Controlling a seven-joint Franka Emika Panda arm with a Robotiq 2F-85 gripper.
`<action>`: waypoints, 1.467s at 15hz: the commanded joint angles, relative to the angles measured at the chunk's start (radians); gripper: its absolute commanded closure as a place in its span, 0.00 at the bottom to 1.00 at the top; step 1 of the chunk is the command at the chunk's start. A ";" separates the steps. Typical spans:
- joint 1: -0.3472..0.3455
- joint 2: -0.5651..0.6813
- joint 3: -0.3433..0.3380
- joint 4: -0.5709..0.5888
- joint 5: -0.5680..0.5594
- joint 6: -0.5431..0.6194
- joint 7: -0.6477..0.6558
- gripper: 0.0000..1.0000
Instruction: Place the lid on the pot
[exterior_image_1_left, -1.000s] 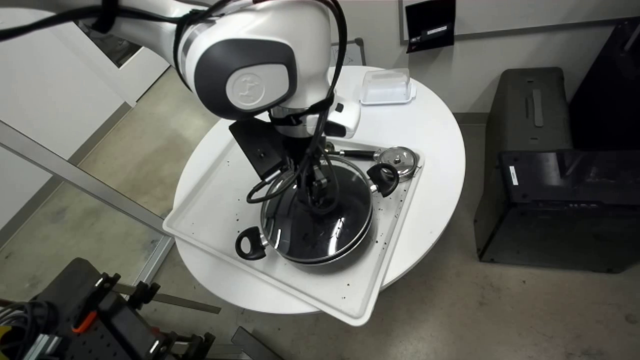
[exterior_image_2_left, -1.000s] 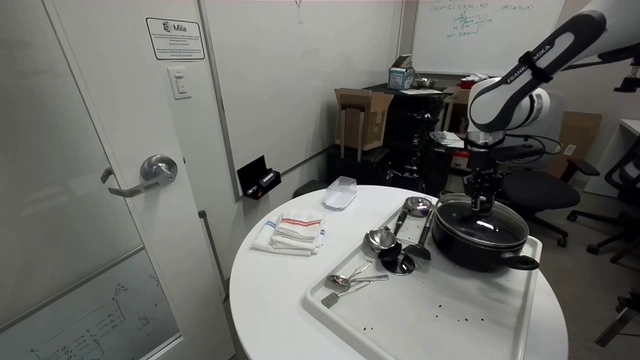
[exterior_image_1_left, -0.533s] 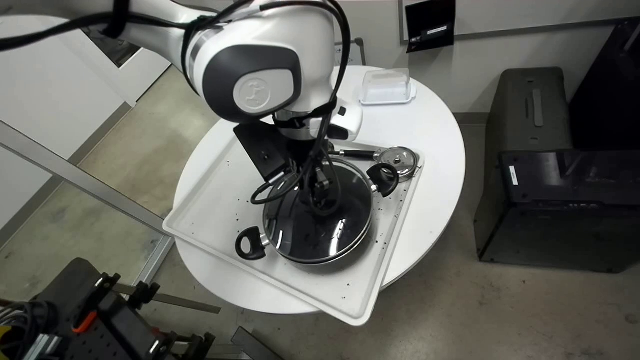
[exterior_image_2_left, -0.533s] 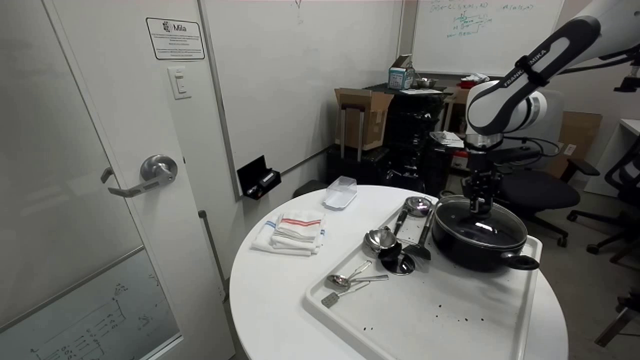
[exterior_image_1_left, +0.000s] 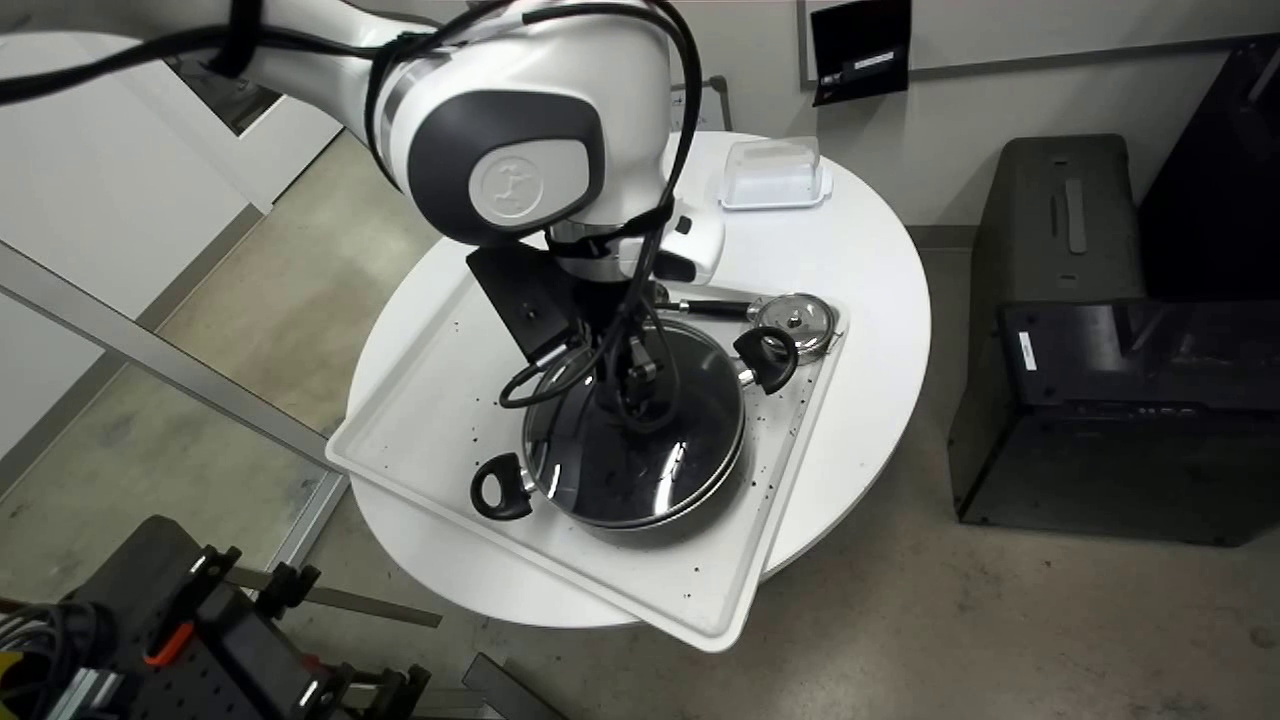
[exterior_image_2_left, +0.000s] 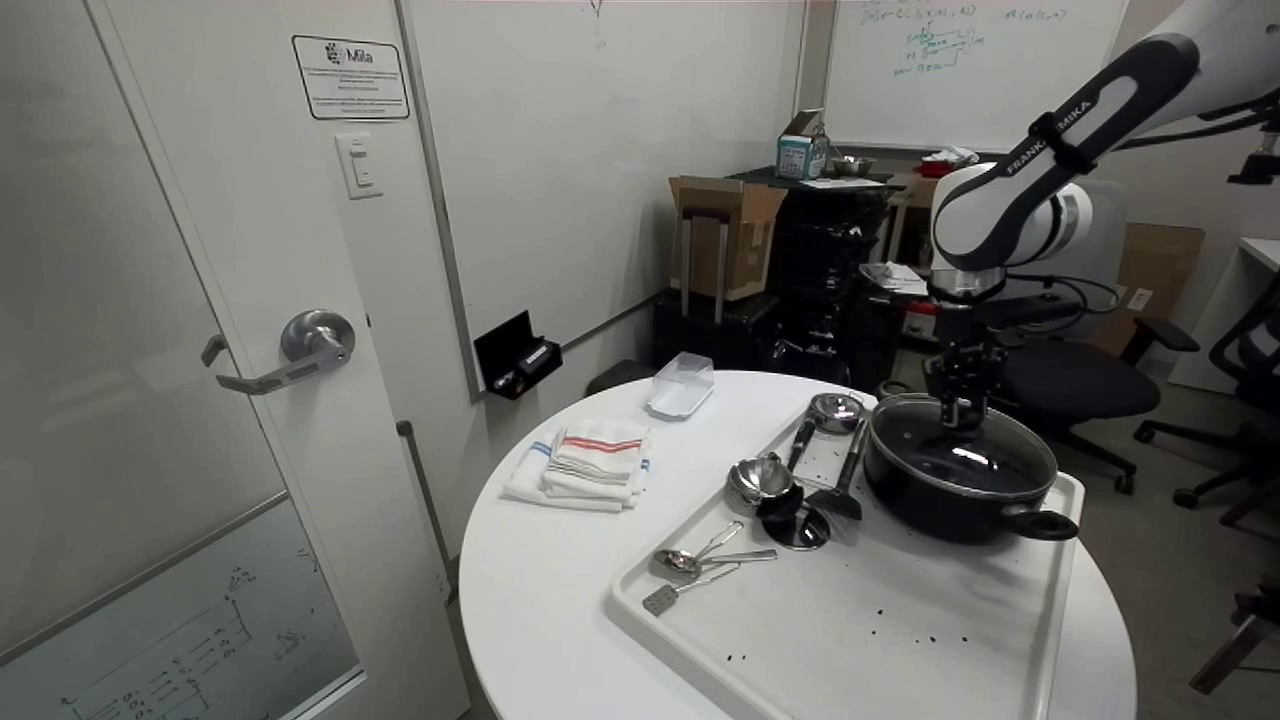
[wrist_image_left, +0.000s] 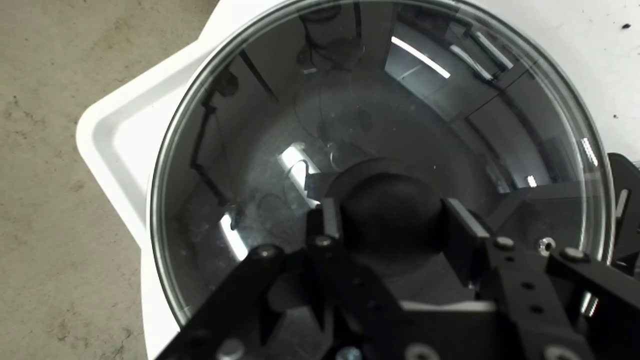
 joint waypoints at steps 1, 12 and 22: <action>0.004 -0.008 -0.003 0.016 0.027 -0.042 0.011 0.74; 0.002 0.002 -0.004 0.019 0.029 -0.036 0.017 0.74; -0.005 0.005 -0.014 0.029 0.036 -0.036 0.036 0.74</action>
